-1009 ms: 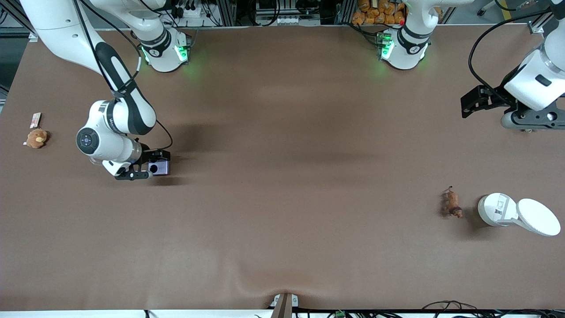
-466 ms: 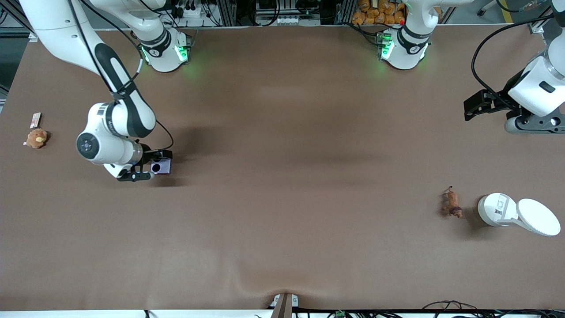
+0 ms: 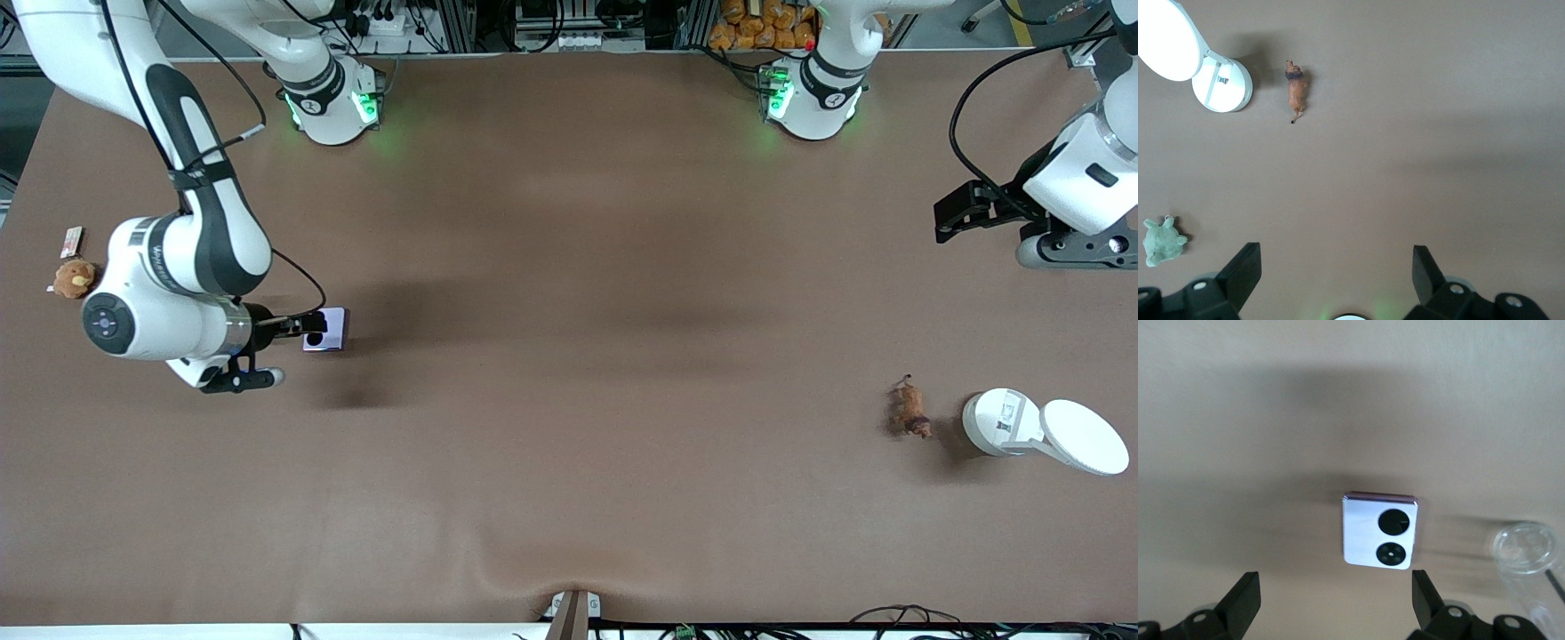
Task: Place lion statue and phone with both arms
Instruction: 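Lower the held phone onto the table beside the clear glass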
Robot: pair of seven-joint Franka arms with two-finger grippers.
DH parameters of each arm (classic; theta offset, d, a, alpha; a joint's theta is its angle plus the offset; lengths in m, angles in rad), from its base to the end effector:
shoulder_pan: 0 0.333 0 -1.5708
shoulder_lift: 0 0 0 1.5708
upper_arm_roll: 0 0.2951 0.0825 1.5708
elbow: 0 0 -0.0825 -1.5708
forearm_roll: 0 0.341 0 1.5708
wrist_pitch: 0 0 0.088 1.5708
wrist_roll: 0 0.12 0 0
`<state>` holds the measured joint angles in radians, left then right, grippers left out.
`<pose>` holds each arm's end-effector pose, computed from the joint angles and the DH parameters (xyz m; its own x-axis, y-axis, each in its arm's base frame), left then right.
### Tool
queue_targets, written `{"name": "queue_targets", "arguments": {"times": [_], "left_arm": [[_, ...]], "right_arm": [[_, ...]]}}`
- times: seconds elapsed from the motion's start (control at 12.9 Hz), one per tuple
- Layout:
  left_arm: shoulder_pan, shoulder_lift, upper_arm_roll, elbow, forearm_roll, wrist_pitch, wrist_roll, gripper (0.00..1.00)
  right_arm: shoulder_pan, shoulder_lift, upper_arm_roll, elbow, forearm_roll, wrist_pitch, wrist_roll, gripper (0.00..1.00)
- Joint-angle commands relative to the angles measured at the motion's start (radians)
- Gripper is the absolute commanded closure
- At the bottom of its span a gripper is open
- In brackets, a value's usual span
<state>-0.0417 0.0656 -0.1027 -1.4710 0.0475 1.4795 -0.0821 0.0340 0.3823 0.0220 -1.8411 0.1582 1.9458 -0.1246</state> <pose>0.5163 -0.0671 0.5916 0.9969 -0.0580 -0.0531 -0.0604 -0.9971 -0.0453 0.5585 0.0433 0.2959 0.9583 0.1199 -0.2593 0.0778 -0.9829 -0.1668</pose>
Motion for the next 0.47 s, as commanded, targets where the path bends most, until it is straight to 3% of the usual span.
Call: {"name": "queue_targets", "arguments": {"times": [0.0,0.23,0.39], "left_arm": [[0.005,-0.001,-0.005,0.014,-0.005,-0.018,0.004,0.00],[0.005,-0.001,-0.005,0.014,-0.006,-0.018,0.004,0.00],[0.005,0.000,-0.003,0.017,-0.006,-0.018,0.002,0.00]], "right_arm": [[0.038,0.012,-0.004,0.165,0.011,-0.041,-0.010,0.00],[0.049,0.035,-0.001,0.408,-0.153,-0.191,-0.012,0.00],[0.063,0.030,-0.001,0.488,-0.169,-0.203,-0.010,0.00]]}}
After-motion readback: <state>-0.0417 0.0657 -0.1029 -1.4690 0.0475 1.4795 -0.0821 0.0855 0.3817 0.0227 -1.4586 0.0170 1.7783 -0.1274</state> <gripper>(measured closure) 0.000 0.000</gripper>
